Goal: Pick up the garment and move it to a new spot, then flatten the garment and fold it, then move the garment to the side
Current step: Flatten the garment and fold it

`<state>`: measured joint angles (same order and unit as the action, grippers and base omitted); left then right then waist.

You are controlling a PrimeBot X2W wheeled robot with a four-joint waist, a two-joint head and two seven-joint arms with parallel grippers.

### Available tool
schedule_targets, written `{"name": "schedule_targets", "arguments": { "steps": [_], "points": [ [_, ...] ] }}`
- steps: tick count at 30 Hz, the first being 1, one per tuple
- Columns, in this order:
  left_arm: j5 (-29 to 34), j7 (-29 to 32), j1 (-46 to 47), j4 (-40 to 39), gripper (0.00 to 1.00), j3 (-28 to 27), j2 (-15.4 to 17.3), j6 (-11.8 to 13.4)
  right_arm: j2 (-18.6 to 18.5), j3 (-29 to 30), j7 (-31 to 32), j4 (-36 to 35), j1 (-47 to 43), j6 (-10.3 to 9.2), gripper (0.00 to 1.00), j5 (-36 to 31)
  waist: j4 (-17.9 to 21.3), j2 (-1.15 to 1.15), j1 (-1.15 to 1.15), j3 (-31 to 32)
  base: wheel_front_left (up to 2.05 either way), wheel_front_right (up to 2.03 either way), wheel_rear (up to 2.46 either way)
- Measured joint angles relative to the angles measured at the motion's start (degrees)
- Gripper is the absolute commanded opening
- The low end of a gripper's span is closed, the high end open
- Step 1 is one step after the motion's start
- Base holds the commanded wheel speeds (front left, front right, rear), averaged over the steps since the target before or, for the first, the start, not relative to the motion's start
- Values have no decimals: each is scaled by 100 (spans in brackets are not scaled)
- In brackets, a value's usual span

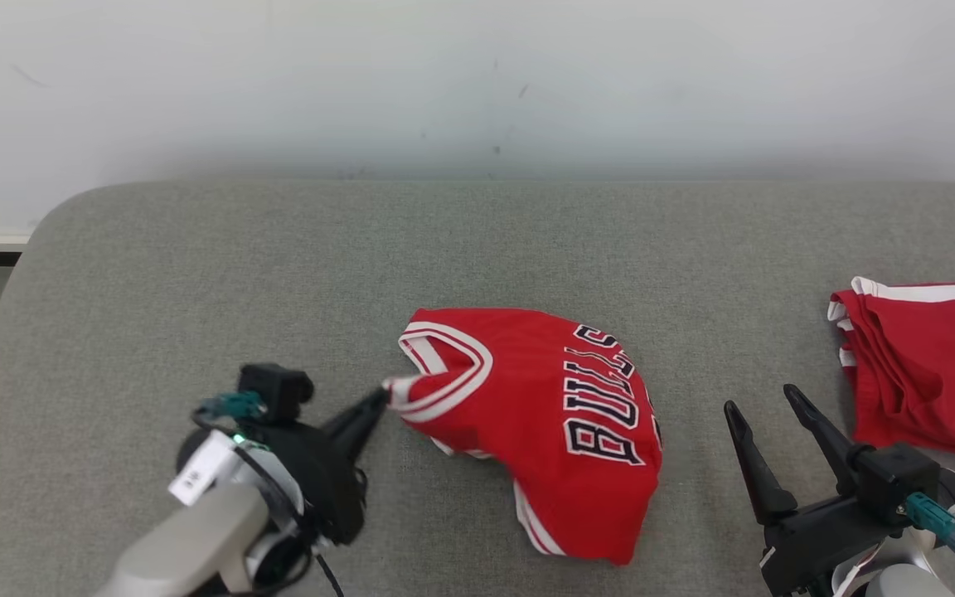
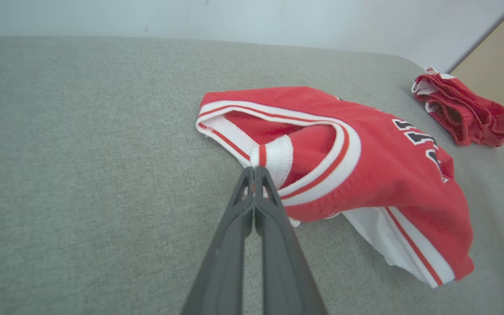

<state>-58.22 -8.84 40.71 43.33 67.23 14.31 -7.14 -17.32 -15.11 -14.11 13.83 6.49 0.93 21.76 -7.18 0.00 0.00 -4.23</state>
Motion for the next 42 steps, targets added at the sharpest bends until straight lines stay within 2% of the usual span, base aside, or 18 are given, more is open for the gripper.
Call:
{"name": "schedule_targets", "arguments": {
  "steps": [8,12,16,21,24,27,29,30,33,42],
  "points": [
    [100,-337,565,-272,0,-364,749,-1,36,4,-2,86,-20,0,100,1,-102,0,0,121,0,0,0],
    [392,-389,854,-600,0,-425,1069,18,89,-1,-3,131,-46,1,100,43,-135,0,0,213,0,0,0],
    [582,-432,978,-1010,0,-467,1369,193,129,-10,-4,183,-152,2,100,64,-153,0,-1,311,0,0,0],
    [736,-439,1129,-1567,0,-545,1525,427,143,-4,-5,268,-271,8,100,135,-166,0,0,440,0,0,0],
    [717,-439,1120,-1855,0,-542,1529,414,179,-44,-8,265,-269,21,100,135,-151,0,-1,498,0,0,0],
    [719,-427,1020,-2093,0,-380,1340,419,189,-47,-8,253,-272,33,100,135,-111,0,-1,514,0,0,0],
    [720,-361,853,-2267,0,-192,1069,417,190,-64,-8,245,-272,43,100,134,-88,0,-1,509,0,0,0],
    [719,-287,646,-2462,0,-10,795,412,191,-98,-9,220,-263,60,100,133,-59,0,-1,489,0,0,0],
    [690,-202,511,-2548,0,177,459,408,194,-131,-9,198,-232,76,100,115,-2,0,0,444,0,0,0],
    [379,-96,402,-2225,0,349,-479,297,190,-164,-9,126,-12,116,100,73,233,0,0,237,0,0,0]
  ]
}}
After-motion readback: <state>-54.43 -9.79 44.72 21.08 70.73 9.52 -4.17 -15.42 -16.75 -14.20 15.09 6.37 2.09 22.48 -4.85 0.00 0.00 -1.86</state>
